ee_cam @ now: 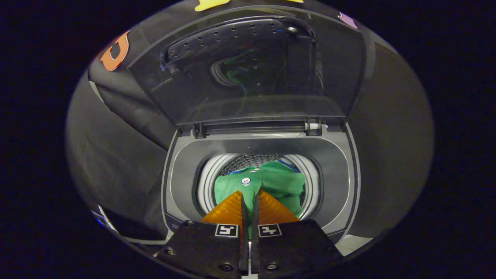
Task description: Put the clothes into the washing machine and then close the washing machine lid.
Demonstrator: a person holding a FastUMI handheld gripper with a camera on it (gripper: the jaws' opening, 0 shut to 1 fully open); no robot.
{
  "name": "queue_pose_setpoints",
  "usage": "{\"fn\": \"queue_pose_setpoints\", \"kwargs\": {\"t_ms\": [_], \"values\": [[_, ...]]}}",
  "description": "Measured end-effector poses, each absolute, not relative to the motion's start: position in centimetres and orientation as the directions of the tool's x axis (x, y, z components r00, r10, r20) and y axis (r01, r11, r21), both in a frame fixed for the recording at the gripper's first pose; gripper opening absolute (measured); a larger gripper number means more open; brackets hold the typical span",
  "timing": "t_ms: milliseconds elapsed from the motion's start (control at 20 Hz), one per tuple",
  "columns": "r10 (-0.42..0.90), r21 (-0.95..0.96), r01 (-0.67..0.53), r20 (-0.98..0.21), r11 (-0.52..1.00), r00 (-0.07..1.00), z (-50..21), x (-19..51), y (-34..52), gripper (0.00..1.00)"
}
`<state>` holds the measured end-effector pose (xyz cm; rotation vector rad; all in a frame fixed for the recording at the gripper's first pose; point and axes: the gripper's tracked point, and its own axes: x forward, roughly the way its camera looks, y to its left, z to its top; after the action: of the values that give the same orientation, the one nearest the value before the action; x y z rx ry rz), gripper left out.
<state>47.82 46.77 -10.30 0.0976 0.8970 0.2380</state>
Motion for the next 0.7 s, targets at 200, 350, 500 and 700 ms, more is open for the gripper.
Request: {"fn": "queue_pose_setpoints", "kwargs": {"t_ms": [200, 350, 500, 700], "values": [[0.243, 0.186, -0.157, -0.768, 0.970, 0.592, -10.3, 47.5, 46.6, 0.07], [0.240, 0.186, -0.153, -0.775, 0.971, 0.585, -10.4, 47.5, 46.6, 0.10], [0.240, 0.195, -0.140, -0.772, 0.971, 0.589, -10.6, 47.2, 46.3, 0.43], [0.209, 0.163, -0.130, -0.780, 0.978, 0.590, -10.9, 47.0, 45.8, 0.89]]}}
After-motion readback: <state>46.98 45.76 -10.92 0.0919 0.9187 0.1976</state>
